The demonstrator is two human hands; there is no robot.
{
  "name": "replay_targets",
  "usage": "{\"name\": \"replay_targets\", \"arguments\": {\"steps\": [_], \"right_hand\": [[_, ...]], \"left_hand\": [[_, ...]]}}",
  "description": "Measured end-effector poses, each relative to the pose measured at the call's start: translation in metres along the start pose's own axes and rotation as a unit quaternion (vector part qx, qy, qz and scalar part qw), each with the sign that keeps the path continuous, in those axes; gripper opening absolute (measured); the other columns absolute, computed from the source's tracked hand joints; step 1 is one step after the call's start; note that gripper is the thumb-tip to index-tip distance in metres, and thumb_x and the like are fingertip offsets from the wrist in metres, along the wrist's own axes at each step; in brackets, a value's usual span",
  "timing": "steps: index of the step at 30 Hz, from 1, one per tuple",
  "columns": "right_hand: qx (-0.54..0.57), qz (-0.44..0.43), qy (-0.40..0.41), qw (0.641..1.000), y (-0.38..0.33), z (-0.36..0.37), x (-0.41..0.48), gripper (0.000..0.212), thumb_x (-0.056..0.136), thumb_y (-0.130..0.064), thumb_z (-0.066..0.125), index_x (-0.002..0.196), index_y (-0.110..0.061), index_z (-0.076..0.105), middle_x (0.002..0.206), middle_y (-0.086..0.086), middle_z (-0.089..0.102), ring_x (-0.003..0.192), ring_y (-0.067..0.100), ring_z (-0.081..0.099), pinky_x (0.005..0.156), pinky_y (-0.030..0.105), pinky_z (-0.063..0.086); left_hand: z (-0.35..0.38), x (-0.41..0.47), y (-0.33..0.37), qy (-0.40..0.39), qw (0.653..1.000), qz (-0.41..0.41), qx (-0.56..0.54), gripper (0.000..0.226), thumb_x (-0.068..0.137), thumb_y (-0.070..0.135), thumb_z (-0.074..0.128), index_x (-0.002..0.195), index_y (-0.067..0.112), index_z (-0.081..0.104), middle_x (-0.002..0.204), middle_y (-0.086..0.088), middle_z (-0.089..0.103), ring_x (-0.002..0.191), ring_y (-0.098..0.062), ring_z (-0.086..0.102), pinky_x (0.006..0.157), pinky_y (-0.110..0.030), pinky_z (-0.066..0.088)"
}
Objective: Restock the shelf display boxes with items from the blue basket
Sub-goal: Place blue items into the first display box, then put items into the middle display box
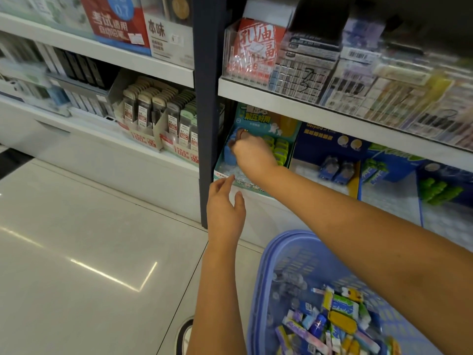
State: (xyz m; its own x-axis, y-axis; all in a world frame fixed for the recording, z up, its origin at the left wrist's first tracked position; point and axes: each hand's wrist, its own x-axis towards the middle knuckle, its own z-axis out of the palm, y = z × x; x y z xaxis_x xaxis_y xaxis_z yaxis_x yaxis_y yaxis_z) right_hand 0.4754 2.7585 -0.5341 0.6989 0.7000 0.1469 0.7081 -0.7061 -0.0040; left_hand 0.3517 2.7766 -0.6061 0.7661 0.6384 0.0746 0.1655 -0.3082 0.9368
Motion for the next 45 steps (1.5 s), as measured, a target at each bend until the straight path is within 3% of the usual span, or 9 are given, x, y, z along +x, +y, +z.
{"name": "replay_targets", "arguments": {"steps": [9,15,18,21,24,26,32,39,45], "right_hand": [[0.034,0.028,-0.057,0.997,0.001,-0.024,-0.007,0.035,0.095,-0.004,0.045,0.127,0.007,0.049,0.131,0.022,0.049,0.120,0.035,0.048,0.092,0.035,0.041],[0.163,0.043,0.020,0.985,0.053,-0.036,-0.122,0.026,0.096,-0.020,0.046,0.095,-0.009,0.070,0.092,0.012,0.068,0.082,0.026,0.059,0.071,0.035,0.046],[0.204,0.156,-0.106,0.961,0.104,-0.005,-0.217,0.024,0.097,-0.019,0.048,0.086,-0.008,0.067,0.089,0.016,0.067,0.075,0.026,0.056,0.069,0.034,0.043],[0.163,0.279,-0.263,0.909,0.153,0.049,-0.294,0.025,0.096,-0.018,0.048,0.101,-0.003,0.068,0.112,0.018,0.066,0.100,0.031,0.060,0.087,0.038,0.046],[0.108,0.314,-0.347,0.877,0.182,0.097,-0.346,0.033,0.096,-0.017,0.048,0.127,-0.015,0.059,0.136,0.010,0.055,0.121,0.026,0.052,0.095,0.029,0.040],[0.130,0.323,-0.357,0.867,0.193,0.123,-0.363,0.042,0.095,-0.008,0.046,0.137,-0.015,0.049,0.143,0.012,0.046,0.125,0.028,0.048,0.098,0.030,0.040],[0.067,0.265,-0.383,0.882,0.205,0.170,-0.365,0.060,0.085,-0.009,0.061,0.141,-0.010,0.039,0.144,0.013,0.043,0.133,0.028,0.041,0.110,0.034,0.034],[0.000,0.261,-0.334,0.905,0.203,0.196,-0.368,0.060,0.083,-0.058,0.057,0.123,-0.013,0.054,0.125,0.008,0.059,0.121,0.027,0.049,0.103,0.037,0.035],[-0.012,0.268,-0.318,0.909,0.190,0.192,-0.363,0.038,0.086,-0.047,0.060,0.106,-0.015,0.061,0.109,0.007,0.064,0.114,0.027,0.049,0.096,0.040,0.035]], "left_hand": [[-0.012,-0.005,0.011,-0.035,0.999,-0.005,0.039,0.045,0.096,0.018,0.051,0.141,0.016,0.045,0.141,-0.002,0.044,0.121,-0.019,0.051,0.102,-0.034,0.044],[0.004,-0.043,0.024,-0.055,0.998,0.041,0.001,0.029,0.096,0.028,0.050,0.077,0.016,0.068,0.069,0.004,0.068,0.063,-0.012,0.064,0.061,-0.025,0.050],[0.048,-0.073,0.021,-0.185,0.978,0.049,0.080,0.033,0.094,0.021,0.051,0.067,0.010,0.065,0.062,-0.006,0.065,0.057,-0.020,0.058,0.059,-0.029,0.043],[0.099,-0.116,0.003,-0.399,0.901,0.014,0.168,0.034,0.096,0.014,0.046,0.062,0.007,0.044,0.059,-0.013,0.041,0.054,-0.021,0.037,0.054,-0.033,0.030],[0.135,-0.160,-0.029,-0.560,0.780,-0.023,0.280,0.025,0.098,0.012,0.041,0.101,-0.003,0.060,0.106,-0.024,0.059,0.092,-0.032,0.057,0.079,-0.041,0.045],[0.147,-0.183,-0.051,-0.610,0.724,-0.045,0.317,0.036,0.097,0.012,0.043,0.131,-0.001,0.049,0.135,-0.021,0.049,0.118,-0.035,0.051,0.088,-0.040,0.044],[0.165,-0.217,-0.075,-0.663,0.641,-0.053,0.384,0.048,0.096,0.019,0.047,0.143,0.018,0.040,0.147,-0.015,0.039,0.130,-0.033,0.043,0.106,-0.041,0.040],[0.178,-0.213,-0.071,-0.640,0.645,-0.061,0.413,0.038,0.096,0.014,0.042,0.130,0.003,0.053,0.131,-0.021,0.053,0.116,-0.035,0.054,0.096,-0.042,0.046],[0.176,-0.200,-0.066,-0.547,0.752,-0.179,0.320,0.020,0.093,0.012,0.051,0.099,-0.004,0.061,0.106,-0.019,0.062,0.103,-0.032,0.060,0.076,-0.032,0.046]]}}
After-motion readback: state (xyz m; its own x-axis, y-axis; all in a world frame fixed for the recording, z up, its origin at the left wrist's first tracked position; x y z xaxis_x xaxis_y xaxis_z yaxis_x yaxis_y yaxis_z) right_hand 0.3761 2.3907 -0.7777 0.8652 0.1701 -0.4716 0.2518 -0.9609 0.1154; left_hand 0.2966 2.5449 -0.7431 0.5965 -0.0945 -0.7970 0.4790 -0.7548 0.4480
